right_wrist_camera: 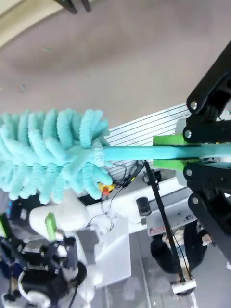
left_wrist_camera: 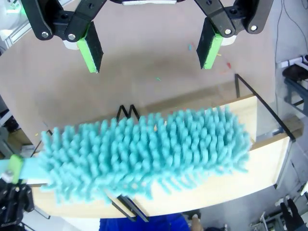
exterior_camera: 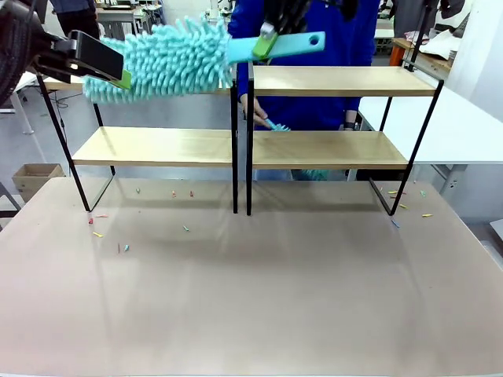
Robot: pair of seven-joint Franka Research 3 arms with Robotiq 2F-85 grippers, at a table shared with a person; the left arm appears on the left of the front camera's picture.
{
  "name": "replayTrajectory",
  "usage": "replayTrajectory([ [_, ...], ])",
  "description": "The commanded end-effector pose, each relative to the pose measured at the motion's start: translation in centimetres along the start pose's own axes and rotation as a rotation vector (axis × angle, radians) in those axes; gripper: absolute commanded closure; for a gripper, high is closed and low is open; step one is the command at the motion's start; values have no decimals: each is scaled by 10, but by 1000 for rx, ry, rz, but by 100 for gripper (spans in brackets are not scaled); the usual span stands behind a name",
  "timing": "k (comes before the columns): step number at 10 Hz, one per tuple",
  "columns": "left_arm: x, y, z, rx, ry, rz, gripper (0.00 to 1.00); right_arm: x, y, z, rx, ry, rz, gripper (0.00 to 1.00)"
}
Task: Clean the shelves.
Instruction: Clean another randomly selected level of the Shelf with the Duster.
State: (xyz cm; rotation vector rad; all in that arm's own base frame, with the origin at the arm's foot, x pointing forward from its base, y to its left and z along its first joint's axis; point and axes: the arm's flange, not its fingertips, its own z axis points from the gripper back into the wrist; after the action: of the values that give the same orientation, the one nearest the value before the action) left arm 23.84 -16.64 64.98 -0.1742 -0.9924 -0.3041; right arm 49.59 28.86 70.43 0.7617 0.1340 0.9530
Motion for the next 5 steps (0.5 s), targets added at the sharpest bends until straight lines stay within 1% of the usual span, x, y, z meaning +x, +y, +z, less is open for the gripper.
replayTrajectory([
  [1, 0, 1, 1, 3, -4, 4, 0, -26, -9, -2, 77, -65, 11, 88],
  [3, 0, 1, 1, 3, -4, 4, 0, -47, -8, 1, 111, -92, 12, 88],
  [4, 0, 1, 1, 3, -4, 4, 0, -59, -1, 5, 106, -133, 13, 88],
  [5, 0, 1, 1, 3, -4, 4, 0, -72, 10, 14, 51, -255, 0, 88],
])
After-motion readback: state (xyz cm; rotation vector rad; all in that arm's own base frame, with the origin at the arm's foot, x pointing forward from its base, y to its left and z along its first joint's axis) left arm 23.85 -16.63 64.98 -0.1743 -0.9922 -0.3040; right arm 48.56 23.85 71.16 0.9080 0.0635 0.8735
